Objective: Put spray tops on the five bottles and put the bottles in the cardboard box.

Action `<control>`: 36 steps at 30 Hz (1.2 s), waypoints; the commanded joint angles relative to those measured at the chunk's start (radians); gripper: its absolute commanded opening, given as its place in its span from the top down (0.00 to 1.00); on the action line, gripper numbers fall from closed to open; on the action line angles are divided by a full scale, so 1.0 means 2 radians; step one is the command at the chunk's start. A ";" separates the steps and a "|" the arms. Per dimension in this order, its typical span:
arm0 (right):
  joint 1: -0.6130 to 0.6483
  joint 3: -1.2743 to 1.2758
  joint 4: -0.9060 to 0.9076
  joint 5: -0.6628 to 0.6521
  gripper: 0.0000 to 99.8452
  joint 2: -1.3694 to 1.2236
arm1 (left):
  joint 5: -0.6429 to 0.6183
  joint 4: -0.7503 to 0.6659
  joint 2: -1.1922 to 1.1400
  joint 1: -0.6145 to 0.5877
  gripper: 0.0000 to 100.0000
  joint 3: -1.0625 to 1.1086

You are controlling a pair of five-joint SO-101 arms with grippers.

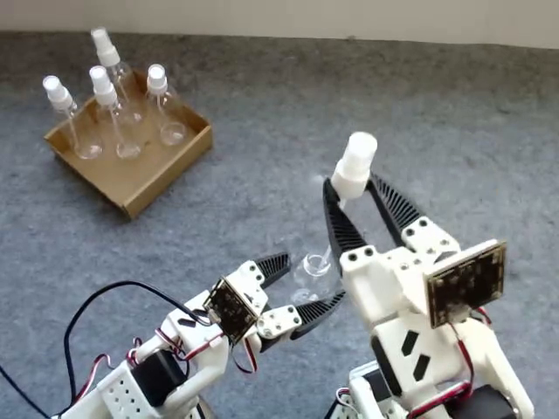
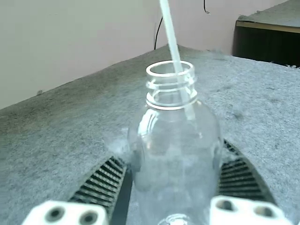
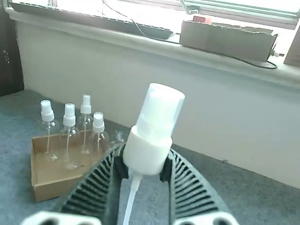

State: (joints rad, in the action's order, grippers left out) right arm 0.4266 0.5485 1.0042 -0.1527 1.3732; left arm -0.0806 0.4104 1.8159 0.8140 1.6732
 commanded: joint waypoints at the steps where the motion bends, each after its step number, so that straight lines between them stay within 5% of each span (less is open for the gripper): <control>1: 0.012 0.044 -0.011 0.002 0.99 0.030 | -0.005 -0.027 0.007 -0.016 0.87 0.010; 13: 0.014 0.158 0.017 0.001 0.99 0.136 | -0.005 -0.031 0.007 -0.016 0.87 0.010; 24: 0.088 0.171 0.110 -0.044 0.99 0.166 | -0.005 -0.031 0.007 -0.016 0.87 0.010; 30: 0.088 0.152 0.141 -0.045 0.88 0.166 | -0.005 -0.031 0.007 -0.016 0.87 0.010; 36: 0.088 0.148 0.146 -0.047 0.87 0.166 | -0.005 -0.031 0.007 -0.016 0.87 0.010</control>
State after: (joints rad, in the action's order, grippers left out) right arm 0.5953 0.8892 1.2774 -0.2309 1.7047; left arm -0.0821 0.3751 1.8144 0.7940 1.6732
